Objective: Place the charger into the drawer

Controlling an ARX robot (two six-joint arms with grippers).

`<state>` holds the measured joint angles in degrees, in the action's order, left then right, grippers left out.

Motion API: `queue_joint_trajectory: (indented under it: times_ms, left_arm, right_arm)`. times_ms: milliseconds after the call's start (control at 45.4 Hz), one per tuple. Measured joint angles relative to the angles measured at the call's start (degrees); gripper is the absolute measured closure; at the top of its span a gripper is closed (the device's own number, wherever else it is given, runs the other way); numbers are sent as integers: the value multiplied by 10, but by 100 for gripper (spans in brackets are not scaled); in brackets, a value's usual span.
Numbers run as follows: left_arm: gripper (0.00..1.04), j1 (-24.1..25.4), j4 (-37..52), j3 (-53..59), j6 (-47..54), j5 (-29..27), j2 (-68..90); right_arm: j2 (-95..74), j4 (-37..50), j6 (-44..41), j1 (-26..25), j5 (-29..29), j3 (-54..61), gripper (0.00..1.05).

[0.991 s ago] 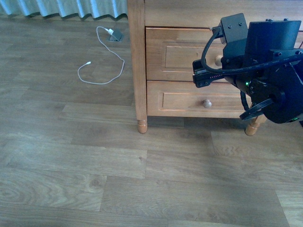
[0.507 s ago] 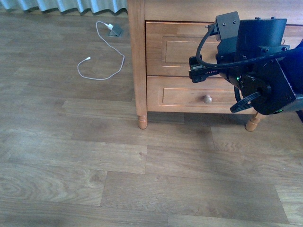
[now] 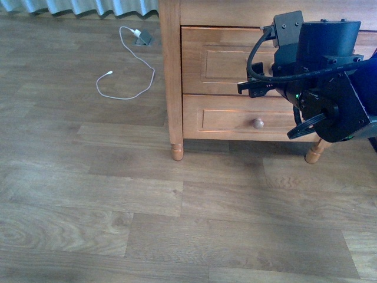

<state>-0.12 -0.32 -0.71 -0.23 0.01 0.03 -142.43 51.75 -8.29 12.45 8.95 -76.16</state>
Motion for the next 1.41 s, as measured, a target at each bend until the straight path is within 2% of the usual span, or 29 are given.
queue_joint_trajectory:
  times_ms: [154, 220, 286, 661, 1190, 1410]
  left_arm:
    - [6, 0, 0, 0, 0, 0, 0]
    - [6, 0, 0, 0, 0, 0, 0]
    - [6, 0, 0, 0, 0, 0, 0]
    - [6, 0, 0, 0, 0, 0, 0]
    - [6, 0, 0, 0, 0, 0, 0]
    - [6, 0, 0, 0, 0, 0, 0]
  right_arm:
    - [0, 0, -1, 0, 5, -3, 69]
    - [0, 0, -1, -2, 2, -3, 77]
    - [0, 0, -1, -2, 1, -3, 81]
    - [26, 22, 17, -8, -25, 56, 82]
    - [196, 142, 87, -6, -91, 412, 83]
    - [217, 167, 96, -12, -109, 473, 83]
